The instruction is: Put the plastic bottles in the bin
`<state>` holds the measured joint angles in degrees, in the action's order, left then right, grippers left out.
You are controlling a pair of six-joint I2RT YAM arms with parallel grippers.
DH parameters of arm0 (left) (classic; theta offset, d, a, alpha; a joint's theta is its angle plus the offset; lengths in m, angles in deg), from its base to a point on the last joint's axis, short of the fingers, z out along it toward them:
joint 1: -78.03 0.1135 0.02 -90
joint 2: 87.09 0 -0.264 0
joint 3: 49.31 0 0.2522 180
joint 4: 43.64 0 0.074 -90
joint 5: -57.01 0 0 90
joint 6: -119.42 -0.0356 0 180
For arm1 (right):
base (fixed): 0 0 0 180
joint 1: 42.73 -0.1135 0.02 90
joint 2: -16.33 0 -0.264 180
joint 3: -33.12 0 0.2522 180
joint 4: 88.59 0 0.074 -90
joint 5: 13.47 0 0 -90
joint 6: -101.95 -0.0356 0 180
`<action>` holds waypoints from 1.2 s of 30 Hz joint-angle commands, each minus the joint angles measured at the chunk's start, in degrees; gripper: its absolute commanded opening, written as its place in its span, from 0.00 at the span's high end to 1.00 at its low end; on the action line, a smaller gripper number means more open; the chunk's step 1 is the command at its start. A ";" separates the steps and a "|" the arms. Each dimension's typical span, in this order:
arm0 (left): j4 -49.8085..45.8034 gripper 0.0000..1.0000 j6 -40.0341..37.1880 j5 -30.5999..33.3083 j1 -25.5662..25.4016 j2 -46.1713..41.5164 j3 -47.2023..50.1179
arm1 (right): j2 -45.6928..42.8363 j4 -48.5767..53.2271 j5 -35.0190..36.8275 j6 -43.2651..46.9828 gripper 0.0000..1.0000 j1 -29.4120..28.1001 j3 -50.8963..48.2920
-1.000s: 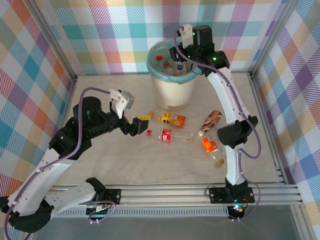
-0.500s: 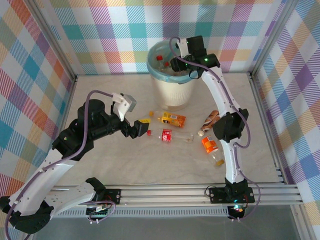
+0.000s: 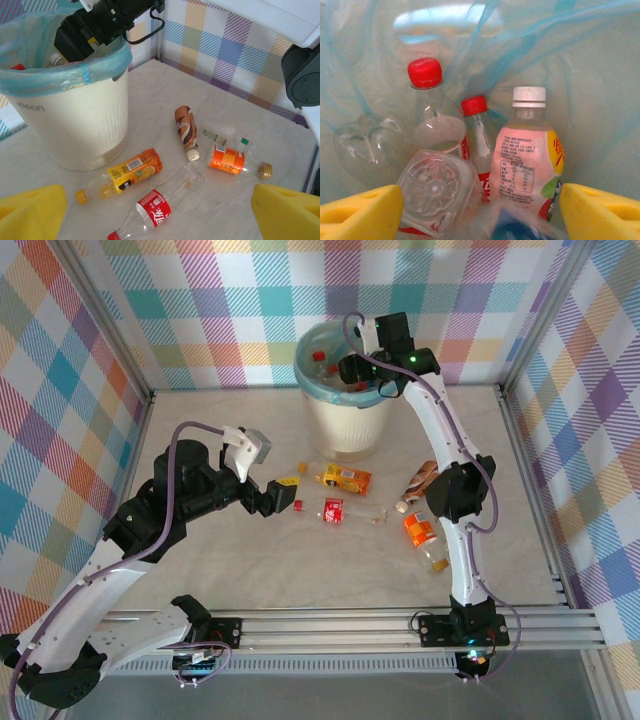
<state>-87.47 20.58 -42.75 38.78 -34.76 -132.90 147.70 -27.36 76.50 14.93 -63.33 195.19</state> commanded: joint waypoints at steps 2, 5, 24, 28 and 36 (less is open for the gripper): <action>0.18 0.05 -0.24 0.40 -0.57 0.72 -1.00 | -9.44 -2.81 -0.67 -0.65 0.18 -0.19 2.09; 0.53 0.05 0.70 0.49 -0.56 1.27 -1.35 | -12.36 -2.41 -1.15 -0.15 0.19 -1.04 2.07; -4.83 0.09 -9.90 1.85 -1.00 7.20 4.29 | -47.33 -2.64 -5.01 -1.56 0.20 -5.11 -34.82; -4.81 0.08 -19.30 1.59 -2.34 10.00 5.11 | -56.31 0.06 -1.24 -1.91 0.19 -5.02 -46.06; -2.87 0.07 -33.00 1.50 -5.65 20.54 6.57 | -66.41 6.65 2.63 -3.10 0.19 -4.76 -57.22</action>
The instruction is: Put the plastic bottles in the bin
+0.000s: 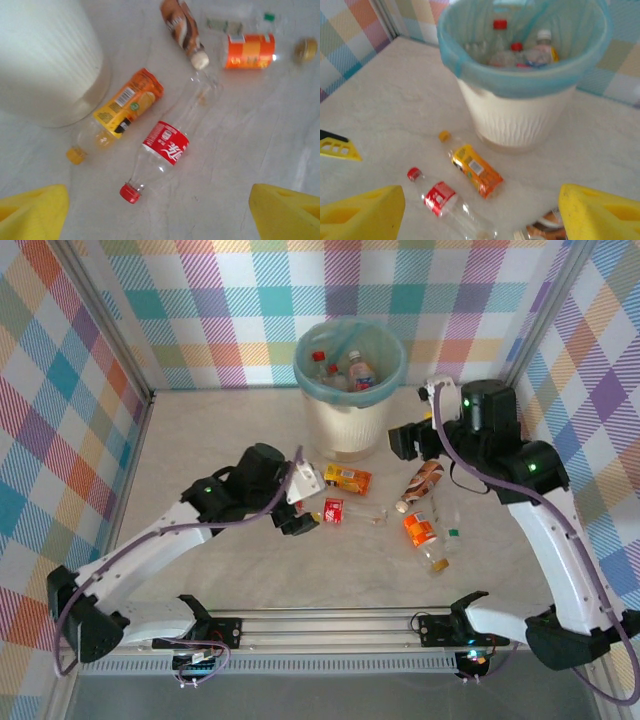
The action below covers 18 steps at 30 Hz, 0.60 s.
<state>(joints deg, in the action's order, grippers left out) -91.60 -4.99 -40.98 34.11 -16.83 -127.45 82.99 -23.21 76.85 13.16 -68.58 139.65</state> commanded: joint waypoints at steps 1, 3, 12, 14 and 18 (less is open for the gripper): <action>2.59 0.07 -8.57 -0.24 -1.16 4.32 1.56 | -2.54 2.49 2.02 -1.52 0.19 0.45 -2.49; 6.27 0.08 -10.08 -0.29 -1.31 7.55 2.92 | -4.07 1.90 1.17 -1.75 0.19 0.46 -3.72; 14.25 0.09 -13.75 -1.89 -1.34 21.97 1.01 | -6.15 -2.48 -1.14 -1.45 0.18 0.47 -5.84; 13.14 0.09 -15.65 -2.38 -1.36 25.22 -0.33 | -5.54 -3.33 -3.12 -1.89 0.18 0.42 -5.77; 11.51 0.10 -17.59 -1.02 -1.36 30.29 -2.49 | -4.61 -4.46 -4.79 -2.25 0.18 0.38 -5.61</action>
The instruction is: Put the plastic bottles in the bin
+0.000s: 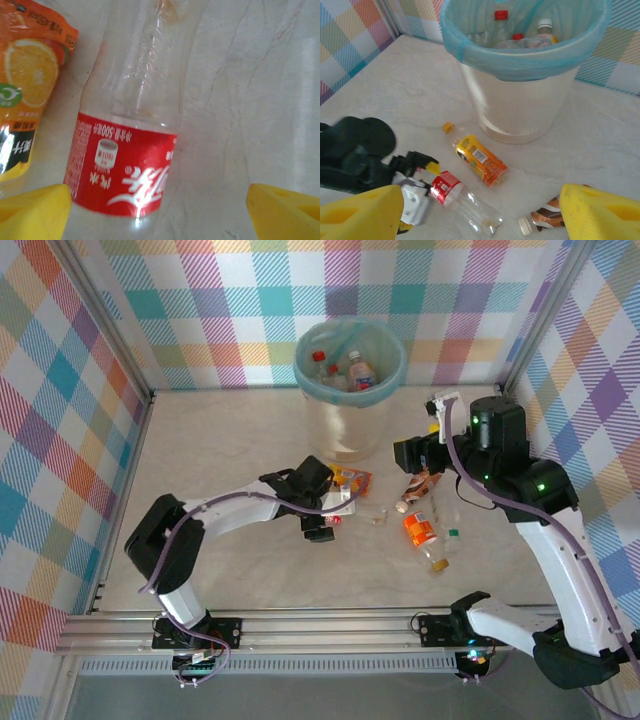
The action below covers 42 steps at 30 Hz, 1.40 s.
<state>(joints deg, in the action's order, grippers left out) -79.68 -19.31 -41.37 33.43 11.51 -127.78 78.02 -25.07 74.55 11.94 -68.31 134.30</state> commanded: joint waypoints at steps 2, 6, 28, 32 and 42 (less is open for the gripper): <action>0.69 0.10 -3.74 0.60 -0.69 3.52 -2.37 | 0.84 -2.90 -2.83 -1.00 0.18 0.18 0.07; 3.01 0.10 -3.75 1.79 -0.50 6.22 -2.78 | 1.41 -3.19 -3.56 -0.96 0.19 0.18 0.35; 0.47 0.40 1.75 -0.18 -0.19 2.97 -7.04 | 2.25 -4.12 -4.61 0.88 0.18 0.18 1.27; 2.80 0.40 5.38 -1.19 0.20 -7.66 -2.79 | 1.70 -4.82 -5.82 0.43 0.19 0.18 2.11; 10.11 0.41 24.95 -3.37 0.57 -28.86 0.11 | -5.59 -26.87 -24.88 -5.48 0.12 0.14 -3.11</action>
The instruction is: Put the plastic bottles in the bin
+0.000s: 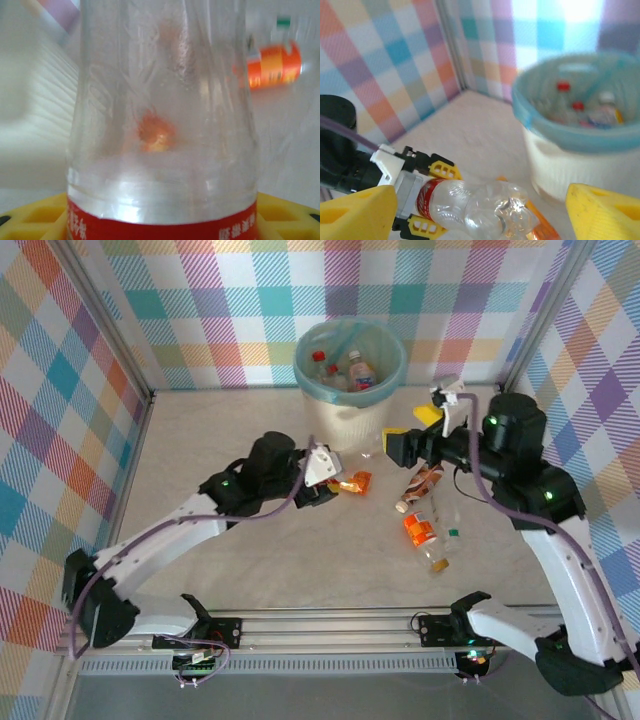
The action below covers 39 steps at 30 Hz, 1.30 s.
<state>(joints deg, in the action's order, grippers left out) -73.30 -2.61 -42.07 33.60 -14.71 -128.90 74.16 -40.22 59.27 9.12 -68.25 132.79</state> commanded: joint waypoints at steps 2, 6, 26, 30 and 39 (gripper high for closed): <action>6.51 0.41 11.60 -4.00 0.40 -5.57 1.61 | -1.21 -15.25 -13.75 -4.17 0.10 0.11 -1.53; 11.43 0.41 16.33 -7.22 0.46 -9.59 1.75 | 0.84 -17.80 -16.02 -6.86 0.04 0.03 0.13; 5.54 0.40 17.24 -15.41 -0.14 -12.99 -4.45 | 13.13 -20.26 -30.55 -14.20 0.23 -4.84 8.39; 3.85 0.38 16.21 -15.15 -0.22 -14.14 -5.08 | 14.47 -18.02 -30.63 -13.32 0.36 -5.11 10.98; 2.46 0.21 15.60 -11.50 -0.22 -17.52 -5.12 | 17.03 -17.09 -29.26 -14.91 0.49 -5.25 16.46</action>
<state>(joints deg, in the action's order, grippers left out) -70.35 13.61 -54.46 33.54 -30.34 -132.26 90.59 -56.78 29.96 -5.22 -73.67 146.36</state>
